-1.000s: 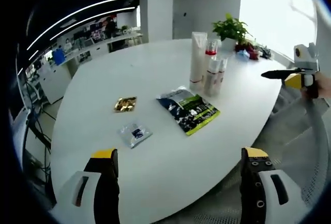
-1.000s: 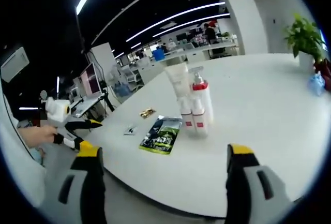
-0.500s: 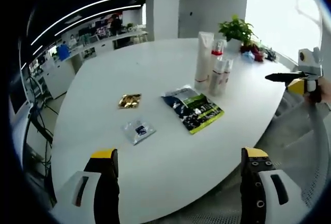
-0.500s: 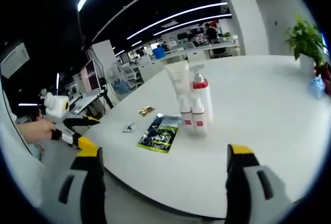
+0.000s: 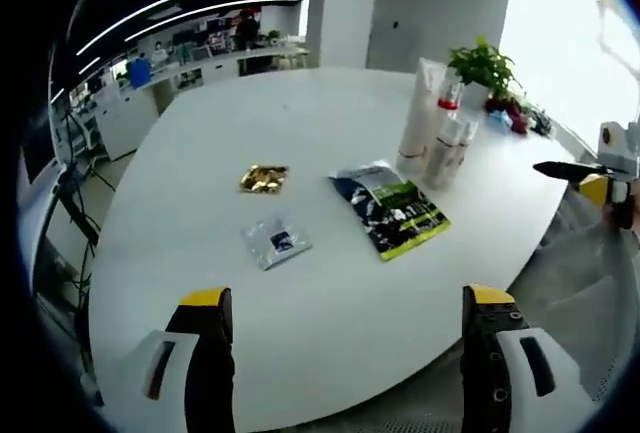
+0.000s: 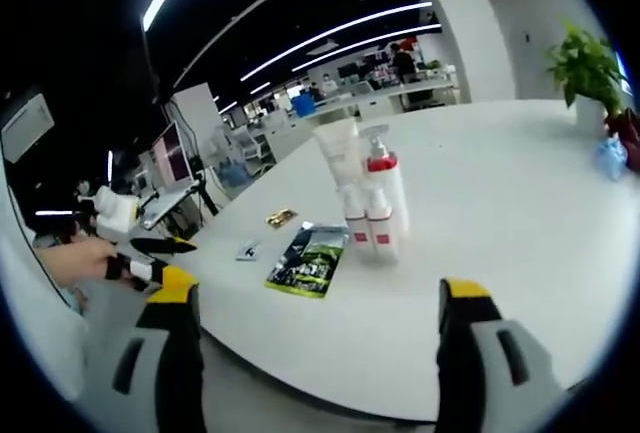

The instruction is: Arrange the skincare products in the storage area until every visible bottle or jar stands upright without overlapping.

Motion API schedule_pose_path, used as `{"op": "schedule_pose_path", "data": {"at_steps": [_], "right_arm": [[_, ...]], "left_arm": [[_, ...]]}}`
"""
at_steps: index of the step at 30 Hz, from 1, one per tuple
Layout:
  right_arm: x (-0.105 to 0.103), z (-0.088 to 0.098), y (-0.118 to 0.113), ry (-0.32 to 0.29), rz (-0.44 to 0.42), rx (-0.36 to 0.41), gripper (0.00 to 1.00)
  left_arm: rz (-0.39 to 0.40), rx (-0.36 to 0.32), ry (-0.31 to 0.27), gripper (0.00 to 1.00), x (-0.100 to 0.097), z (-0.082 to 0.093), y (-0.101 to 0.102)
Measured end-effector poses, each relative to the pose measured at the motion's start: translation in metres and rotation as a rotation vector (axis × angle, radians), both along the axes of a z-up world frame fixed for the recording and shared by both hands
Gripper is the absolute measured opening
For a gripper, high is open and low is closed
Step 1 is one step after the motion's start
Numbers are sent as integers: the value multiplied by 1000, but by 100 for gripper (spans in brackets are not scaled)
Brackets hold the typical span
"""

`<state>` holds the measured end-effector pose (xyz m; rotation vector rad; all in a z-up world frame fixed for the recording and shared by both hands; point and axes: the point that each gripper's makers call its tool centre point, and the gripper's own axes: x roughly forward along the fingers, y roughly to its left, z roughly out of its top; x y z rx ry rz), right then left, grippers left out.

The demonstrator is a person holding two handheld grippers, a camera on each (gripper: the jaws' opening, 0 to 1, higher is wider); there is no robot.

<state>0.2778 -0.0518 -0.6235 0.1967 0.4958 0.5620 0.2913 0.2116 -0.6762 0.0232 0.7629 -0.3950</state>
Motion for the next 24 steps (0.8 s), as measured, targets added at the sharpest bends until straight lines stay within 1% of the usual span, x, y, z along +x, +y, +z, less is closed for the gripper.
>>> {"op": "schedule_pose_path", "data": {"at_steps": [4, 8, 13, 16, 17, 24], "right_arm": [[0, -1, 0, 6, -4, 5, 100], [1, -2, 0, 13, -5, 5, 100], [2, -2, -3, 19, -16, 10, 100], [2, -3, -3, 22, -18, 9, 100], [2, -3, -3, 24, -19, 8, 99], [3, -6, -4, 44, -24, 10, 98]], "left_arm": [[25, 17, 20, 89, 10, -8, 5], [47, 25, 44, 84, 21, -16, 9], [62, 43, 79, 83, 30, -26, 11], [69, 46, 91, 81, 37, -30, 10], [77, 52, 106, 81, 38, -33, 10], [105, 53, 128, 75, 53, -39, 11]]}}
